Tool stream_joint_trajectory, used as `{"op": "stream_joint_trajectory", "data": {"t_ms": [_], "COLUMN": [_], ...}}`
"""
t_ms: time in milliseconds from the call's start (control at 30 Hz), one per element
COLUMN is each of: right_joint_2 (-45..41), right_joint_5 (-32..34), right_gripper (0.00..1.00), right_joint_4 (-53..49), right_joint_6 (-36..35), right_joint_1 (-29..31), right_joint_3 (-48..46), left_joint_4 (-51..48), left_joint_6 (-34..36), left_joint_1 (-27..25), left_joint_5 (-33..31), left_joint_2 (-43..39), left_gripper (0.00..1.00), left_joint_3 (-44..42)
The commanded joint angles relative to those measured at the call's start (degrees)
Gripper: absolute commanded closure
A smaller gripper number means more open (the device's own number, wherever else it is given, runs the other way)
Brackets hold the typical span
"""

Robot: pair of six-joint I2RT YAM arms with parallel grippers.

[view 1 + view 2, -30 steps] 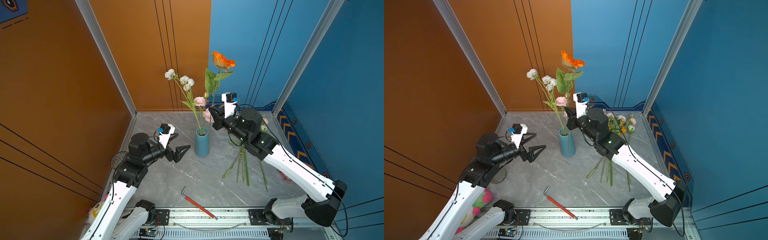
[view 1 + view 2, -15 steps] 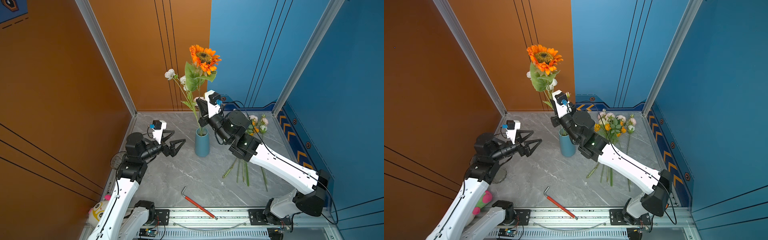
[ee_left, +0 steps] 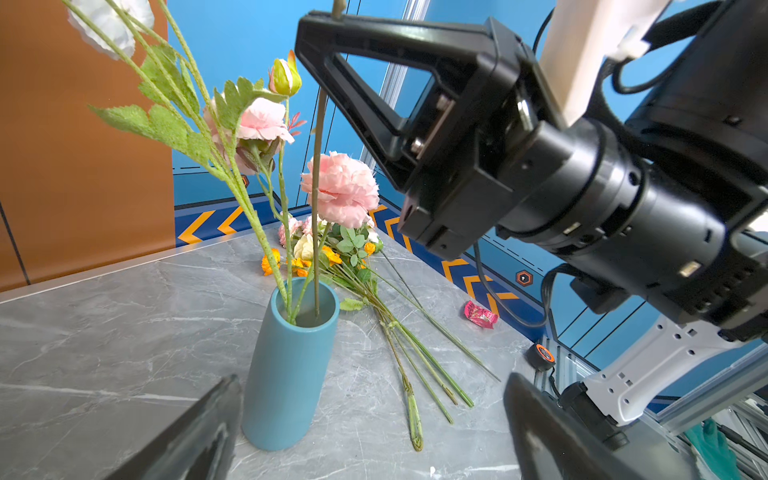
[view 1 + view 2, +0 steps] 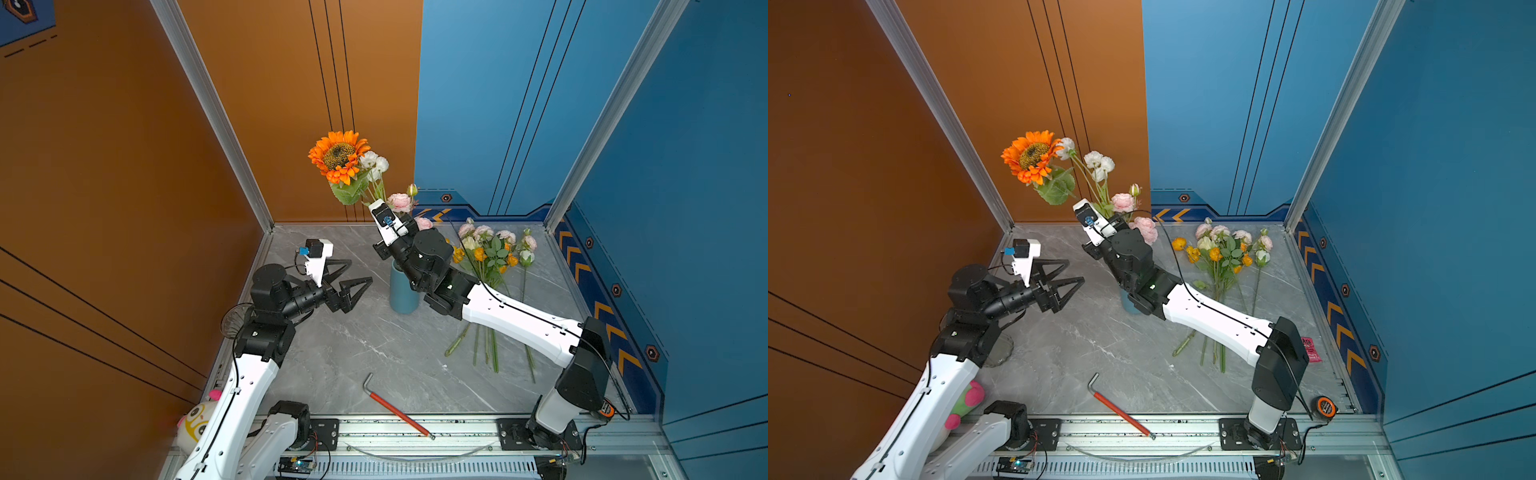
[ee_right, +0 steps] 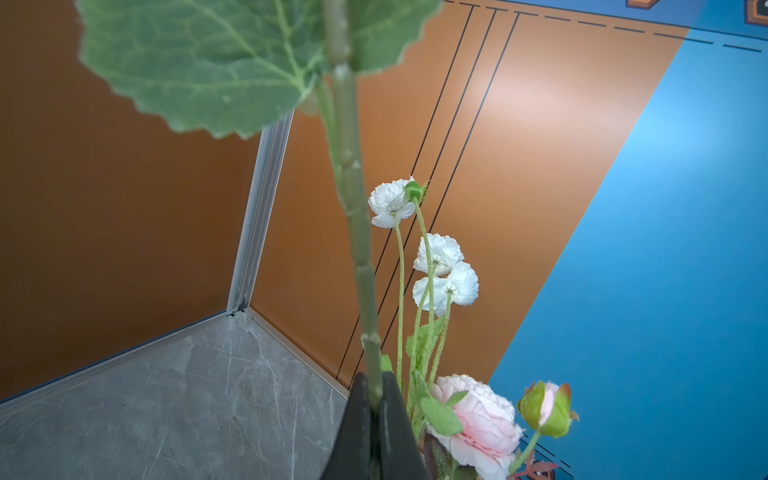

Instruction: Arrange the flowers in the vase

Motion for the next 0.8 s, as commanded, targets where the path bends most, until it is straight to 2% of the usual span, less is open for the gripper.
{"op": "stream_joint_trajectory", "data": {"t_ms": [0,700,767], "right_joint_2": [0.6,4.7,4.4], "right_joint_5": [2.1,4.0,4.2], "right_gripper": [1.0,1.0,0.94], "right_joint_4": [4.4,9.2,9.1], "right_joint_6": [-1.8,7.3,7.6], "right_joint_1": [0.0,-2.4,-2.5], "right_joint_3": [-2.1,-12.9,-13.5], "left_joint_4": [1.5,1.6,1.6], "left_joint_6": [-0.8,-1.2,-1.2], "left_joint_1": [0.6,0.6,0.5], "left_joint_5": [1.7,1.9,1.9], "left_joint_2": [0.3,1.2,1.1], "left_gripper": [0.02,0.02,0.02], "left_joint_3": [-0.7,-0.7,-0.7]}}
